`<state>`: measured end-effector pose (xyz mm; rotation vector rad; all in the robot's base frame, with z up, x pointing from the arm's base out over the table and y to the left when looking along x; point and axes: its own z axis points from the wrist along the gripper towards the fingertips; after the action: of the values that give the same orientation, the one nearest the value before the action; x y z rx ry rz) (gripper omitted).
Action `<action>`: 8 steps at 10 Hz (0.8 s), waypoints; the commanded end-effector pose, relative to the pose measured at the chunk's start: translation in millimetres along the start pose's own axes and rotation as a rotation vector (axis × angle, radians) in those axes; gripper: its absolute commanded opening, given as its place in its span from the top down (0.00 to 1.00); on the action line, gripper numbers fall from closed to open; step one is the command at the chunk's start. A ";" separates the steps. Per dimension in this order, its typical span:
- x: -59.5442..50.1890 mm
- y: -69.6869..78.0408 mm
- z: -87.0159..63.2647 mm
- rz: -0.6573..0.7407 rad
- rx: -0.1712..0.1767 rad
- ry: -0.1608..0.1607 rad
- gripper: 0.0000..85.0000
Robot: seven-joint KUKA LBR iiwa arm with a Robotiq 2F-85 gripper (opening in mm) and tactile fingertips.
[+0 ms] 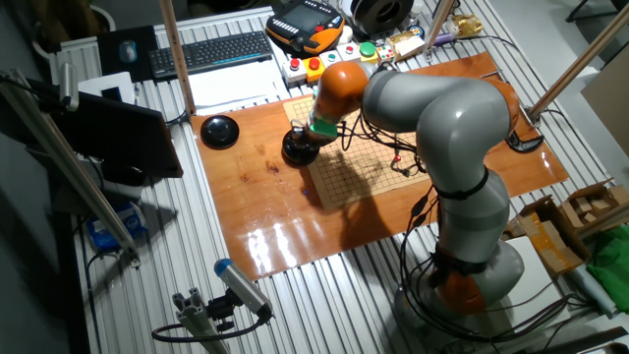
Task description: Play the first move as black on the 3-4 point in the upper right corner of the Go board
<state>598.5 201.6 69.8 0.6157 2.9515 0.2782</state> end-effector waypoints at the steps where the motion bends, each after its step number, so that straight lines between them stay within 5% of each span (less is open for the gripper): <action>1: 0.7 0.9 -0.2 0.000 -0.003 0.002 0.61; 8: -9.2 -5.7 0.9 0.016 -0.001 -0.020 0.62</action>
<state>605.0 192.3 69.3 0.6400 2.9264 0.2739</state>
